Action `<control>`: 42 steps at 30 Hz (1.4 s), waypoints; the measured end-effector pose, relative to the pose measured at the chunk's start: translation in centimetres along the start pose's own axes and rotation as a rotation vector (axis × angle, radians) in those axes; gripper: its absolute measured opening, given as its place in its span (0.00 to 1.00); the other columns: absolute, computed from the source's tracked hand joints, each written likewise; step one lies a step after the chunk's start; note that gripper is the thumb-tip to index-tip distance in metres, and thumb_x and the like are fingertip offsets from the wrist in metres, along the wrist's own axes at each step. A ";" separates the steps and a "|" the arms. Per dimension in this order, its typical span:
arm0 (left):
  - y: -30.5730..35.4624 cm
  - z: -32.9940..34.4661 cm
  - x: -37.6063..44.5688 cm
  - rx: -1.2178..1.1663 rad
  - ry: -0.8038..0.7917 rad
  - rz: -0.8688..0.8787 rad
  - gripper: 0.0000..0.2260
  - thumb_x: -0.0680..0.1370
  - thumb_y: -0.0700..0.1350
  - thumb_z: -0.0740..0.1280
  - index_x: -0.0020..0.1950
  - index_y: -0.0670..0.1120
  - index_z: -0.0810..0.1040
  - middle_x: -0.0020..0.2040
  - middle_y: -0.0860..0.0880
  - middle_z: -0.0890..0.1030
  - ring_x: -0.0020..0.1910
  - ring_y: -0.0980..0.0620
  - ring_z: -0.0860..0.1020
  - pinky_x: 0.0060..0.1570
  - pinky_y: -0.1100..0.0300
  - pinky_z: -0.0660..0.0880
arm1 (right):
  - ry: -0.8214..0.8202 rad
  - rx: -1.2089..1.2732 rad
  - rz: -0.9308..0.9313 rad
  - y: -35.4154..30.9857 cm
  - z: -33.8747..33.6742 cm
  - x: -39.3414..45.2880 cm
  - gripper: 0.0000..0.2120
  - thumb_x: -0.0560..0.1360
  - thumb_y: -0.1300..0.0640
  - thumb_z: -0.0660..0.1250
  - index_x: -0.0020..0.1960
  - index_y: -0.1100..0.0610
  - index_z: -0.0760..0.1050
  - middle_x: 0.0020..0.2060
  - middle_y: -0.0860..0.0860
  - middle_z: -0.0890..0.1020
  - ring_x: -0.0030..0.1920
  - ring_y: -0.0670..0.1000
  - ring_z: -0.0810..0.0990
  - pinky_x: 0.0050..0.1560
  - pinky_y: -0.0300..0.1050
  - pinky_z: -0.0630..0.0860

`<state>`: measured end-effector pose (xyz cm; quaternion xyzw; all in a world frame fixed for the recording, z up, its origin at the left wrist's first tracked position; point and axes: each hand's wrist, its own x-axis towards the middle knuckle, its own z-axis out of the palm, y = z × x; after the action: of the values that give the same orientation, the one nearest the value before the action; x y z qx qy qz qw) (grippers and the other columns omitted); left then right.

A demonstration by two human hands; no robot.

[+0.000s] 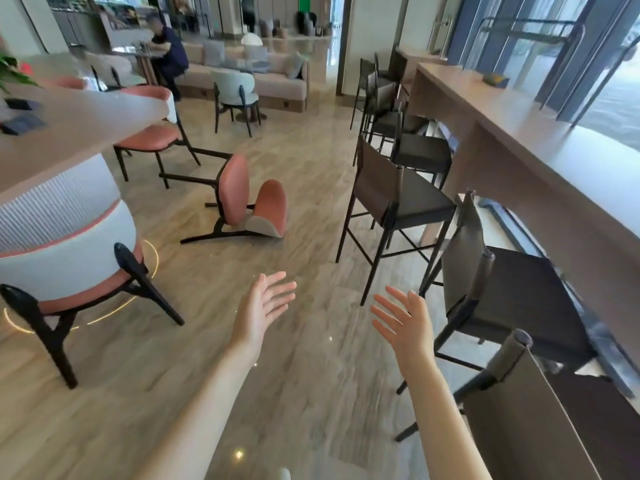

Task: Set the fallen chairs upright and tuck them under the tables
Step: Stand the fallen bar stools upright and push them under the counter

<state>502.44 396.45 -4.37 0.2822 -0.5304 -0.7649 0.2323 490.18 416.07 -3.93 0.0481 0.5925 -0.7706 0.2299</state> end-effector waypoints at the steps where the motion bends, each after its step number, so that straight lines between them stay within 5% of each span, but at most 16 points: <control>1: 1.0 -0.3 2.0 0.006 -0.006 -0.002 0.20 0.84 0.54 0.49 0.61 0.47 0.77 0.56 0.44 0.83 0.56 0.47 0.81 0.61 0.51 0.73 | 0.007 0.005 -0.008 -0.5 1.5 1.4 0.19 0.82 0.48 0.54 0.60 0.57 0.78 0.51 0.55 0.85 0.52 0.56 0.83 0.59 0.56 0.76; 8: 7.4 -1.8 15.2 0.035 -0.062 0.045 0.21 0.84 0.54 0.49 0.63 0.45 0.76 0.56 0.45 0.83 0.57 0.47 0.80 0.62 0.52 0.72 | 0.031 0.054 -0.034 -3.6 10.4 10.5 0.19 0.82 0.49 0.54 0.60 0.58 0.78 0.51 0.57 0.85 0.52 0.58 0.83 0.55 0.54 0.78; 17: 5.8 0.2 28.0 0.078 -0.094 -0.028 0.21 0.83 0.54 0.50 0.64 0.44 0.76 0.56 0.45 0.82 0.57 0.46 0.80 0.62 0.51 0.73 | 0.079 0.039 -0.019 -4.6 14.3 23.0 0.19 0.82 0.48 0.54 0.58 0.57 0.79 0.48 0.55 0.86 0.50 0.57 0.85 0.57 0.54 0.78; 33: 10.3 14.8 58.6 0.086 -0.177 0.010 0.20 0.83 0.52 0.51 0.62 0.43 0.77 0.56 0.43 0.83 0.56 0.45 0.81 0.59 0.50 0.74 | 0.100 0.126 -0.067 -17.5 18.7 53.6 0.20 0.81 0.49 0.53 0.59 0.59 0.78 0.53 0.56 0.84 0.54 0.57 0.83 0.61 0.54 0.76; 42: 7.4 18.5 69.4 0.109 -0.203 -0.122 0.19 0.84 0.51 0.52 0.61 0.42 0.77 0.55 0.43 0.83 0.56 0.43 0.80 0.61 0.48 0.74 | 0.201 0.110 0.012 -17.2 18.9 63.1 0.22 0.82 0.49 0.53 0.56 0.61 0.80 0.50 0.56 0.85 0.52 0.58 0.84 0.59 0.54 0.77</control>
<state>439.45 361.17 -5.11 0.2471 -0.5739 -0.7723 0.1147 430.68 382.96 -4.94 0.1410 0.5691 -0.7918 0.1711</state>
